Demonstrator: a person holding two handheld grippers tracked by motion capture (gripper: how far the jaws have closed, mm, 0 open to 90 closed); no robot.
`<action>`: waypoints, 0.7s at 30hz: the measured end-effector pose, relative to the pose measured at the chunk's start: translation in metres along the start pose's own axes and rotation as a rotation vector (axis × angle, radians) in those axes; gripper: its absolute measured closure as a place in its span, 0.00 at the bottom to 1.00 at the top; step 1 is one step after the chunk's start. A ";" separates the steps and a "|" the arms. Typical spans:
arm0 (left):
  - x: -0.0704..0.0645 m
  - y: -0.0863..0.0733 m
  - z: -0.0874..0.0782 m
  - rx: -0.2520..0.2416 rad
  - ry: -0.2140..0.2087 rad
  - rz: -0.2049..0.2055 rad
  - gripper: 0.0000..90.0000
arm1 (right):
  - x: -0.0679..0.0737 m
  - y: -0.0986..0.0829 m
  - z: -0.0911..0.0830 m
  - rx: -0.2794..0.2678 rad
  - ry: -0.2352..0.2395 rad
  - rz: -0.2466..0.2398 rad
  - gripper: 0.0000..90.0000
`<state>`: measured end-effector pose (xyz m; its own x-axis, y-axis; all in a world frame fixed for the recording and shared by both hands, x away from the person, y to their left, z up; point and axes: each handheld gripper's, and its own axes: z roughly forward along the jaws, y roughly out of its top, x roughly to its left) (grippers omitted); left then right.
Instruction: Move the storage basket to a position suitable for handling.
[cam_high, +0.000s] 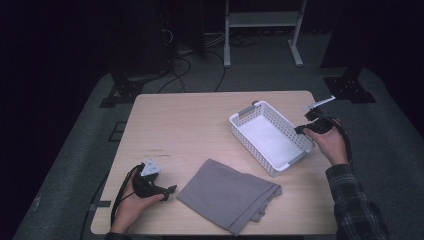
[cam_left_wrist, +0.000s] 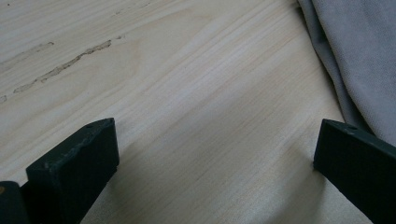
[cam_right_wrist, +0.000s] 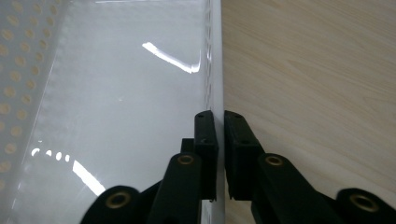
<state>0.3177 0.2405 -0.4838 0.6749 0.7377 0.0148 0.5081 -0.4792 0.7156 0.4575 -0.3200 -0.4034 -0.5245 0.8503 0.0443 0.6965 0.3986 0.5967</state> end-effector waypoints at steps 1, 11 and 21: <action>0.000 0.000 0.000 0.000 0.000 0.000 0.00 | 0.000 -0.001 -0.002 -0.010 -0.015 0.009 0.85; 0.000 0.000 0.000 -0.001 0.000 -0.001 0.00 | 0.041 -0.005 -0.042 -0.123 -0.010 -0.007 0.73; 0.000 0.000 0.000 0.000 0.001 -0.002 0.00 | 0.099 -0.009 -0.029 -0.147 0.106 -0.065 0.72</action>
<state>0.3178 0.2406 -0.4837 0.6734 0.7392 0.0136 0.5097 -0.4775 0.7157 0.3852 -0.2491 -0.3809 -0.6201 0.7802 0.0816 0.5843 0.3901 0.7116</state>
